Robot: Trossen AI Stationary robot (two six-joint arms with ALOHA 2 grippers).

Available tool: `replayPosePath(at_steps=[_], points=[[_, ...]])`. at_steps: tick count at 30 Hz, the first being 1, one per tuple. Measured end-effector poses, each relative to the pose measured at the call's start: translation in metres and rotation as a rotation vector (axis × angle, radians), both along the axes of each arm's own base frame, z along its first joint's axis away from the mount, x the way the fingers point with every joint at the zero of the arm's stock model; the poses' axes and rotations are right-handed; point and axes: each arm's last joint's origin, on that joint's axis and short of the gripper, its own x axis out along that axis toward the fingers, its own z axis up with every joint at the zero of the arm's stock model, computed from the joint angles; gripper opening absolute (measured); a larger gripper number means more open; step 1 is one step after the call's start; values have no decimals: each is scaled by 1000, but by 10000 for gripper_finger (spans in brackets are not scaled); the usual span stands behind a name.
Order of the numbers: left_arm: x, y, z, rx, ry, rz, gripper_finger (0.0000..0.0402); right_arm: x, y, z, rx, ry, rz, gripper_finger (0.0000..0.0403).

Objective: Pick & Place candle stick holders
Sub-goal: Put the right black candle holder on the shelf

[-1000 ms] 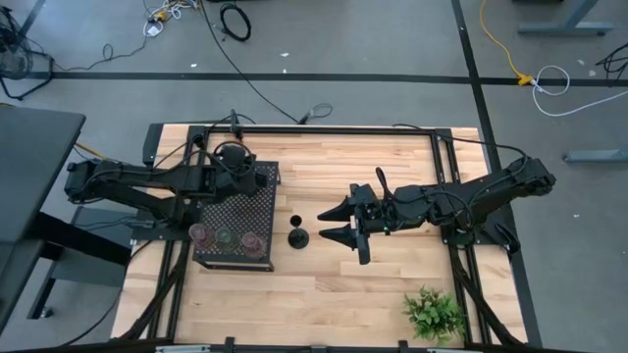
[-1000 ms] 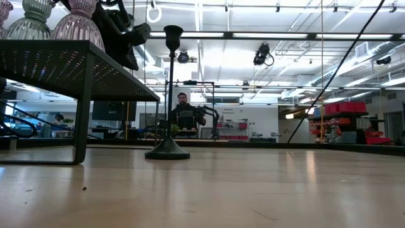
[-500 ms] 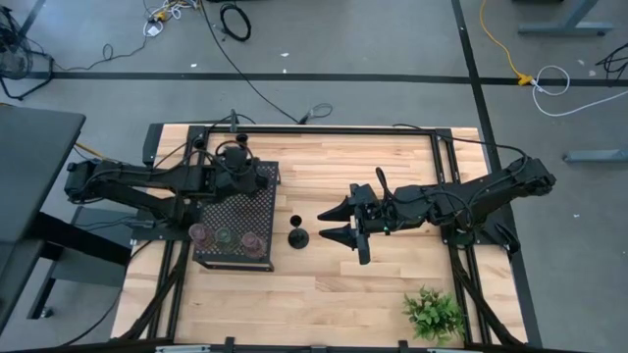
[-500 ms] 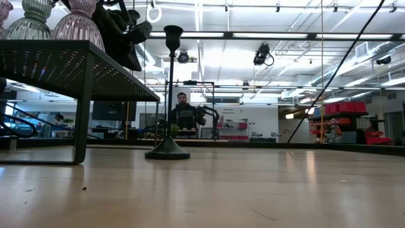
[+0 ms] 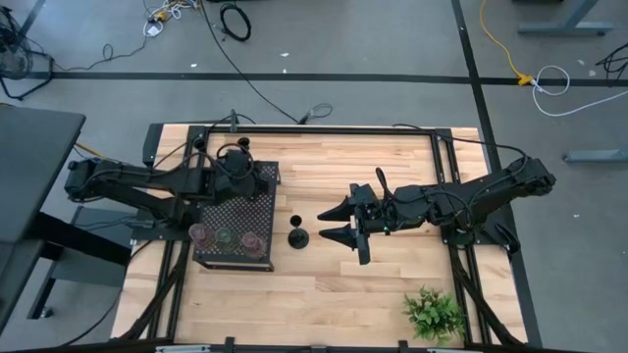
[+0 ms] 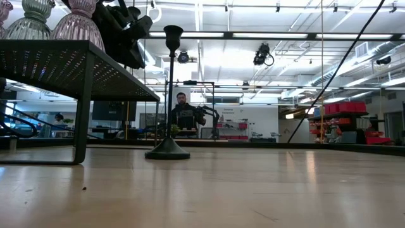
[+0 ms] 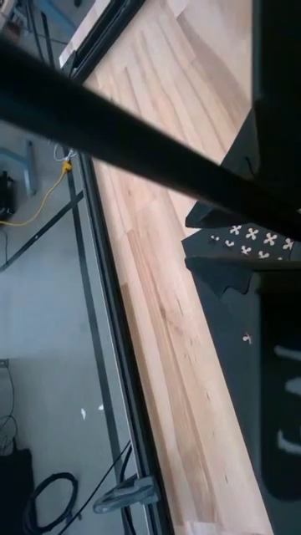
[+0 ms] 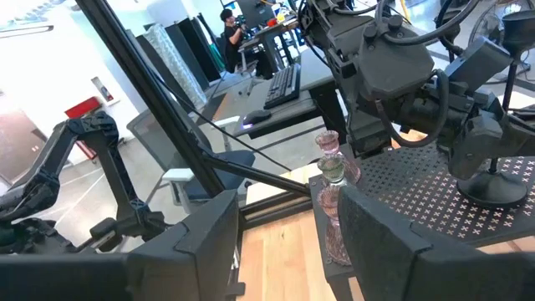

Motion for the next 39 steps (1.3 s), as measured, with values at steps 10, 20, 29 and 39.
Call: replayPosePath(at_steps=[10, 20, 29, 39], points=[[3, -9, 2, 7, -25, -47, 125, 0, 0, 0, -6, -1, 1, 205], [3, -20, 6, 34, -9, -138, 162, 0, 0, 0, -9, -1, 3, 205], [6, -24, 36, 89, 10, -193, 163, 0, 1, 0, -7, 0, 22, 205], [-1, -23, 64, 93, 68, -200, 163, 0, 1, 0, -7, 0, 22, 205]])
